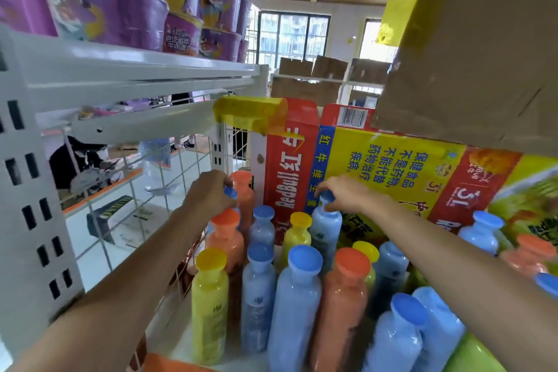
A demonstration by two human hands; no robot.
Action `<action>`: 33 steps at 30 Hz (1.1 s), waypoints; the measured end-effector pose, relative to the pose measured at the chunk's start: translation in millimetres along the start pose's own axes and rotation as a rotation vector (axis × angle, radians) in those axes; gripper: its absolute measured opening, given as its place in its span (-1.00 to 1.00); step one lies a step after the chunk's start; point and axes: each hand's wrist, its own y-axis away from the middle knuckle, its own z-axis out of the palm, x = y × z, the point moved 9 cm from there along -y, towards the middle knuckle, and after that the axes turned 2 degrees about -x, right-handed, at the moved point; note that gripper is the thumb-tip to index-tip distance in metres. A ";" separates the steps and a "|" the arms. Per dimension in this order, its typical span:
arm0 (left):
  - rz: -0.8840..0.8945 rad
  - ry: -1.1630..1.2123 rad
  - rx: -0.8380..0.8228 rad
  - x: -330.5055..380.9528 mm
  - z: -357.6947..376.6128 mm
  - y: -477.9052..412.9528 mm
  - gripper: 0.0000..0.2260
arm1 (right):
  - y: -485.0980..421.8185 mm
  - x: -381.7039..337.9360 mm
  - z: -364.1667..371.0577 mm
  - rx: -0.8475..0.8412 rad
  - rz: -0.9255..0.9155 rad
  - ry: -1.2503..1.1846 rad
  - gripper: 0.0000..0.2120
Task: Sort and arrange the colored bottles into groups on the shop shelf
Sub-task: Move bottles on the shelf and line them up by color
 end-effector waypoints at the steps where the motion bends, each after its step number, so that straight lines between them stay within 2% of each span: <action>1: 0.004 0.000 -0.005 0.3 0.1 0.5 -0.61 | 0.7 -0.3 -0.4 0.003 0.001 -0.003 -0.66; 10: 0.057 0.114 0.079 15.1 -21.4 -8.2 -0.73 | 11.7 4.8 -13.5 0.059 0.020 -0.053 -0.62; 21: 0.180 0.154 0.184 69.0 -79.2 -27.5 -0.69 | 29.4 25.7 -69.5 0.273 0.078 -0.227 -0.62; 25: 0.254 0.152 0.221 100.3 -93.0 -23.6 -0.65 | 38.6 29.2 -89.8 0.333 0.076 -0.231 -0.61; 33: 0.287 0.205 0.251 143.5 -112.8 -30.8 -0.66 | 44.8 37.3 -122.3 0.393 0.028 -0.195 -0.59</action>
